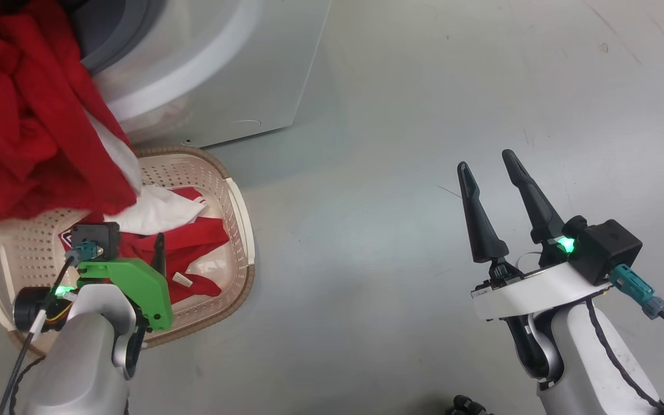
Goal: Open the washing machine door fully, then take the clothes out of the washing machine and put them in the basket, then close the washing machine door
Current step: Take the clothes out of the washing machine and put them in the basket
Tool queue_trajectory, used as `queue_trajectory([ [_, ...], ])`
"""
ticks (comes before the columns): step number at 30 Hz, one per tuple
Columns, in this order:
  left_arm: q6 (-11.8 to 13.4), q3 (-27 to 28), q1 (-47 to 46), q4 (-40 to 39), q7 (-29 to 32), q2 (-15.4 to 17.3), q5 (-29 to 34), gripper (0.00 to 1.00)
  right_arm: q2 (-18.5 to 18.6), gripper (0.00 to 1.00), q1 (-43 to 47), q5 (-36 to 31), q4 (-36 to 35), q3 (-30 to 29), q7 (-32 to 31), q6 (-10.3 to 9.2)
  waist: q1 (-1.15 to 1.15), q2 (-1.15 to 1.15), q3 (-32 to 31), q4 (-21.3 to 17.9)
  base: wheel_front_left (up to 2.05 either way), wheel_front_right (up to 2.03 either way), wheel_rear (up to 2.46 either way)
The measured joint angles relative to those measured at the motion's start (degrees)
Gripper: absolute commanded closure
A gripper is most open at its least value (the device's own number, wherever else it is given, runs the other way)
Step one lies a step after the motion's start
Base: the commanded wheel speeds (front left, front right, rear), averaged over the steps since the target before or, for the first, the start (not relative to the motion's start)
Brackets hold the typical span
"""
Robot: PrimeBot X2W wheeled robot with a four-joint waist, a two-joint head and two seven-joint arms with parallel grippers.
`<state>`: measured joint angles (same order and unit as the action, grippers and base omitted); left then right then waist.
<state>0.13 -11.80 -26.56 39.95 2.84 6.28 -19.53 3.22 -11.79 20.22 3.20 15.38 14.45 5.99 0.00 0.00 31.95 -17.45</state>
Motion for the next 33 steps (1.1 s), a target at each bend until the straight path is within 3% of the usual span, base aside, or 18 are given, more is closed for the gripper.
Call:
queue_trajectory([
  [18,-0.43,1.65,-1.16,2.76,-10.12,-1.79,-0.74,0.0,0.15,0.0,-0.55,-0.8,-0.11,-3.37,0.0,-0.12,0.0,0.0,-1.55,4.21,0.0,0.0,0.0],
  [25,0.2,2.08,-1.14,-0.07,-16.57,-2.53,-0.71,0.0,1.26,0.0,0.08,-1.56,0.09,-4.68,0.0,-0.18,0.0,0.0,-3.29,7.68,0.0,0.0,0.0],
  [33,1.21,1.79,-0.56,-5.42,-17.13,-3.02,0.26,0.0,2.46,0.0,2.39,-2.76,1.0,-5.5,0.0,-0.54,0.0,0.0,-6.83,11.45,0.0,0.0,0.0],
])
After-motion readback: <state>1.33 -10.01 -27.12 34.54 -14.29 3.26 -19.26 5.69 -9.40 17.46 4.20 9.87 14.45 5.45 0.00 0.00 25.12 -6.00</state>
